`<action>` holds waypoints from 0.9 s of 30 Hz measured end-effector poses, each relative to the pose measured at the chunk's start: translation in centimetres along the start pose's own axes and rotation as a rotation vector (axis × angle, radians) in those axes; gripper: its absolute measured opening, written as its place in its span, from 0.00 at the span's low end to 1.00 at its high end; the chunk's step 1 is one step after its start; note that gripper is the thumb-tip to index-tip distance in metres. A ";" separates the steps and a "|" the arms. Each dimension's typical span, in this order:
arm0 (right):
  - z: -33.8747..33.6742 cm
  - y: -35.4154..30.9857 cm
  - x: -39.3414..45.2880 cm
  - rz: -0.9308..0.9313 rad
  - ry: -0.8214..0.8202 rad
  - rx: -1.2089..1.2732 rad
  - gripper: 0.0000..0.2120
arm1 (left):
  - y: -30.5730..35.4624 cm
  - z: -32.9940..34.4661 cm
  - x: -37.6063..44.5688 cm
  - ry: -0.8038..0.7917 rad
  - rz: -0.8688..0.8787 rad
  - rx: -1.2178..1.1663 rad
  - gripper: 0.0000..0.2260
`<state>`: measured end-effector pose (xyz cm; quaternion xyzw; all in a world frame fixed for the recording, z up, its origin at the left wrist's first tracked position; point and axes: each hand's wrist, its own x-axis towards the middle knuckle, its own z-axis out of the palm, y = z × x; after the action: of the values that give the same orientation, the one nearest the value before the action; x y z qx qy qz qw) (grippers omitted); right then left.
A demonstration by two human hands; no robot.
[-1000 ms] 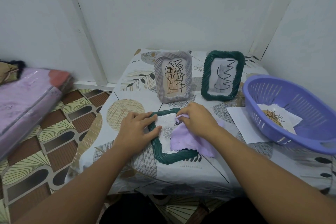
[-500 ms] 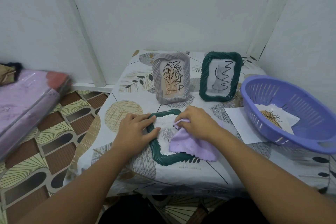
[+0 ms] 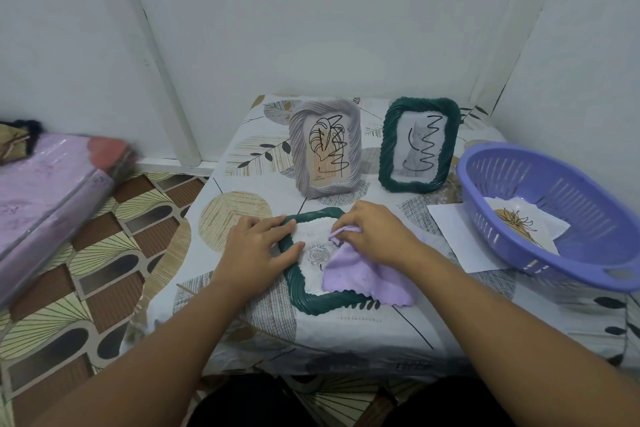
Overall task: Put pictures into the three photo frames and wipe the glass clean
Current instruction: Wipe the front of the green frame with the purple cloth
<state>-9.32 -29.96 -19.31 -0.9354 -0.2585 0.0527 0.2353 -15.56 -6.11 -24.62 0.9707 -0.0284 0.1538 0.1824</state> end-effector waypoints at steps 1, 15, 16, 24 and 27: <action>0.2 -0.2 0.1 0.009 0.034 0.004 0.06 | 0.0 0.0 0.0 0.003 0.002 0.002 0.30; 0.8 -0.8 0.1 0.013 0.074 0.025 0.07 | 0.1 0.1 0.0 0.020 0.005 -0.010 0.30; 0.8 -0.8 0.0 0.010 0.053 0.032 0.07 | 0.1 0.1 0.0 0.018 0.005 -0.007 0.30; 0.4 -0.6 -0.1 -0.006 0.042 -0.025 0.07 | 0.0 0.1 0.1 0.017 0.006 -0.005 0.30; 0.8 -0.8 -0.3 -0.004 0.053 0.018 0.07 | -0.1 0.1 0.0 0.022 0.006 -0.016 0.30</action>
<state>-10.10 -29.16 -19.67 -0.9339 -0.2536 0.0295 0.2504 -15.51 -6.12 -24.76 0.9674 -0.0305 0.1650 0.1899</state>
